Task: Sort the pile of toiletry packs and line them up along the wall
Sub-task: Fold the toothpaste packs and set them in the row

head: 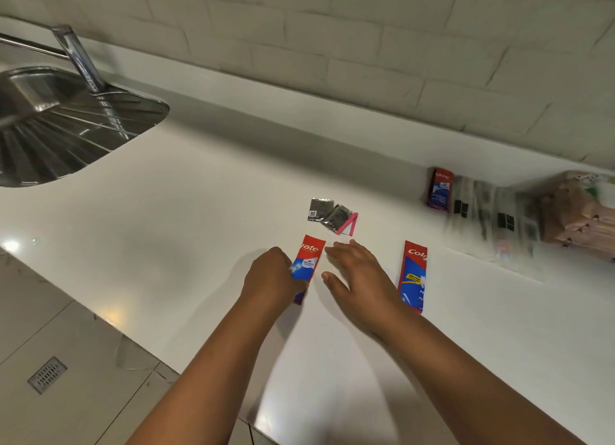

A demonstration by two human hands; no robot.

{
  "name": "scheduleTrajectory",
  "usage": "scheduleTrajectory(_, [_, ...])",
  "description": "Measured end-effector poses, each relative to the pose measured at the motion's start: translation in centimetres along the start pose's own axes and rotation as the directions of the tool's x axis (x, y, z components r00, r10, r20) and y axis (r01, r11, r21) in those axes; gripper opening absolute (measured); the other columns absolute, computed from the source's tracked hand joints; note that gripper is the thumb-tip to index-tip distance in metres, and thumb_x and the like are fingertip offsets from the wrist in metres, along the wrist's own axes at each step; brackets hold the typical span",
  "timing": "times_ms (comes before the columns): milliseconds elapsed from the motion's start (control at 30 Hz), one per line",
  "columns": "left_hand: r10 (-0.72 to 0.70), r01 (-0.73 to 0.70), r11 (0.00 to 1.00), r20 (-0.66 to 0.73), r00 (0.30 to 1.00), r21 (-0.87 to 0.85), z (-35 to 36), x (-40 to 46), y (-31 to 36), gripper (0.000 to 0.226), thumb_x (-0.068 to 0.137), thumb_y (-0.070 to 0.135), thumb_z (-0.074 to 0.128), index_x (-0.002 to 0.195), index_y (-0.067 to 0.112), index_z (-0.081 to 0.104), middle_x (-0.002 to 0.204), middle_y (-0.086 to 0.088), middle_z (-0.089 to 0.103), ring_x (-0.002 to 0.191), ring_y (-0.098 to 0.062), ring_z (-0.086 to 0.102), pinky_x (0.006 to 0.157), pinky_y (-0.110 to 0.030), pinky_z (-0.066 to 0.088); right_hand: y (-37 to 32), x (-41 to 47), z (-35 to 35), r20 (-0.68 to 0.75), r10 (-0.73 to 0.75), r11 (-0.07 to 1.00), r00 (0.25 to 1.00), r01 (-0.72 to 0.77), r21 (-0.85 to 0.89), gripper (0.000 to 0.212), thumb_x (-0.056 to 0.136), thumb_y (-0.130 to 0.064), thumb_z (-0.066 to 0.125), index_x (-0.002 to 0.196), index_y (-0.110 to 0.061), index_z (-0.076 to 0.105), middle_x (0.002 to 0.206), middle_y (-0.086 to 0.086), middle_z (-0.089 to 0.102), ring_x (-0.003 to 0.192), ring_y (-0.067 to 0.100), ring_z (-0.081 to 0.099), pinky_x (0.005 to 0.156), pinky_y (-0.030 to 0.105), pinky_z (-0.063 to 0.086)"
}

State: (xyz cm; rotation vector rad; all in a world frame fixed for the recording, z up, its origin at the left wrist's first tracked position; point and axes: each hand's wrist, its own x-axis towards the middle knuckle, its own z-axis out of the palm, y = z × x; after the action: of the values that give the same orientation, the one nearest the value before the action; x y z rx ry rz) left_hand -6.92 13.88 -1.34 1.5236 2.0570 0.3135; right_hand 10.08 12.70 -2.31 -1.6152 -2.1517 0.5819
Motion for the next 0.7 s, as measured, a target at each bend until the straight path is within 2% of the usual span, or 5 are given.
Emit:
scheduleTrajectory(200, [0.047, -0.048, 0.999, 0.045, 0.998, 0.015, -0.1, -0.5, 0.6, 0.035, 0.068, 0.031, 0.078, 0.095, 0.015, 0.062, 0.096, -0.007, 0.065, 0.085, -0.023, 0.064, 0.074, -0.032, 0.054, -0.3, -0.5, 0.1, -0.013, 0.002, 1.000, 1.000, -0.002, 0.020, 0.050, 0.095, -0.037, 0.053, 0.142, -0.023, 0.043, 0.148, -0.005, 0.042, 0.144, 0.017, 0.021, 0.115, 0.031, 0.021])
scheduleTrajectory(367, [0.097, -0.096, 0.993, 0.015, 0.995, -0.065, 0.4, -1.1, 0.6, 0.036, 0.070, 0.022, 0.074, 0.095, 0.017, 0.049, 0.094, -0.003, 0.061, 0.084, -0.023, 0.060, 0.071, -0.035, 0.052, -0.1, -0.9, -0.3, -0.057, -0.009, 0.998, 0.998, 0.013, 0.063, 0.046, 0.095, -0.034, 0.055, 0.138, -0.022, 0.047, 0.143, -0.004, 0.048, 0.140, 0.019, 0.029, 0.113, 0.030, 0.024])
scheduleTrajectory(500, [0.091, -0.086, 0.962, 0.007, 0.996, -0.260, 0.5, -1.9, 0.9, 0.040, 0.073, 0.022, 0.078, 0.098, 0.017, 0.047, 0.086, 0.003, 0.059, 0.078, -0.016, 0.060, 0.069, -0.034, 0.053, 0.0, -1.4, -1.3, -0.140, 0.111, 0.970, 0.984, -0.076, 0.232, 0.040, 0.093, -0.030, 0.058, 0.131, -0.020, 0.054, 0.124, -0.002, 0.058, 0.112, 0.011, 0.055, 0.095, 0.023, 0.043])
scheduleTrajectory(633, [0.118, -0.050, 0.821, 0.082, 0.990, -0.569, 1.2, -3.3, 2.9, 0.039, 0.070, 0.016, 0.081, 0.094, 0.015, 0.050, 0.090, -0.008, 0.065, 0.078, -0.024, 0.067, 0.067, -0.039, 0.057, 0.4, -1.3, -2.6, -0.102, 0.416, 0.769, 0.904, -0.289, 0.570, 0.032, 0.088, -0.024, 0.065, 0.119, -0.024, 0.056, 0.090, -0.004, 0.066, 0.082, 0.013, 0.066, 0.068, 0.028, 0.052])
scheduleTrajectory(700, [0.180, -0.056, 0.751, 0.123, 0.976, -0.658, 1.9, -4.1, 4.5, 0.038, 0.071, 0.013, 0.080, 0.095, 0.014, 0.051, 0.093, -0.013, 0.067, 0.076, -0.024, 0.067, 0.061, -0.033, 0.056, 1.1, -1.4, -3.7, -0.044, 0.496, 0.617, 0.867, -0.317, 0.721, 0.035, 0.085, -0.023, 0.070, 0.117, -0.022, 0.056, 0.089, 0.002, 0.069, 0.079, 0.022, 0.069, 0.065, 0.034, 0.055])
